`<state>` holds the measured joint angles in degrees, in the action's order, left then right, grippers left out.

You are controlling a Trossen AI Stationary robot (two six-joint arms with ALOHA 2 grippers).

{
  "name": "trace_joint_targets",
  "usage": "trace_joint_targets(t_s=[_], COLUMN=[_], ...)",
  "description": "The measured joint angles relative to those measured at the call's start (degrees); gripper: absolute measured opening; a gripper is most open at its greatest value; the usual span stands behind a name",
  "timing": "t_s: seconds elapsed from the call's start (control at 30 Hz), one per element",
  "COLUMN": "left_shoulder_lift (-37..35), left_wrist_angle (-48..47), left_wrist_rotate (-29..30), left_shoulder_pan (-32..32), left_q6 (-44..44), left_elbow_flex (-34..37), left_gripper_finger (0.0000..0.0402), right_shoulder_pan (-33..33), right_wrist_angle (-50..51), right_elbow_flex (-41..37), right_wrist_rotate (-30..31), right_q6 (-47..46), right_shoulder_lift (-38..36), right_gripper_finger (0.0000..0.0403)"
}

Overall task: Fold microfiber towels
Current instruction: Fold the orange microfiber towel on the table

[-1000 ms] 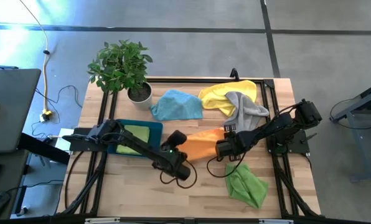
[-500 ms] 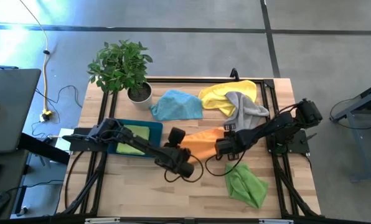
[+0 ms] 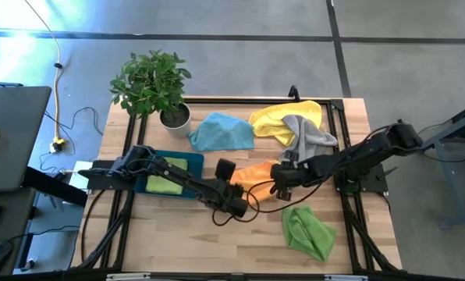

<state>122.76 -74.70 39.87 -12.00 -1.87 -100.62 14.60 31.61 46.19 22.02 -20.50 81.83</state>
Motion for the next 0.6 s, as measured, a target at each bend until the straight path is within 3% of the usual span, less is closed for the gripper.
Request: trace_joint_targets(t_s=[0.07,0.17,0.3,0.6], left_shoulder_lift=[-0.02,-0.02,-0.02,-0.02], left_wrist_angle=[0.08,0.60,1.39,1.65], left_wrist_rotate=[0.40,-4.55,-10.58,-10.66], left_shoulder_pan=[0.29,0.60,0.58,-0.80], left_q6=[1.37,1.09,0.05,-0.96], left_elbow_flex=[0.00,0.00,0.00,0.02], left_gripper_finger=[0.0131,0.0131,0.0131,0.0131], right_shoulder_pan=[-0.73,-2.49,-5.37,-10.22], right_wrist_angle=[-0.39,-3.06,-11.64,-25.13], right_elbow_flex=[-0.69,-2.24,-5.79,-11.55], right_wrist_rotate=[0.92,4.42,2.68,0.42], right_q6=[1.04,2.30,9.40,20.81], right_shoulder_lift=[0.83,1.00,1.00,1.00], right_gripper_finger=[0.0142,0.0142,0.0142,0.0132])
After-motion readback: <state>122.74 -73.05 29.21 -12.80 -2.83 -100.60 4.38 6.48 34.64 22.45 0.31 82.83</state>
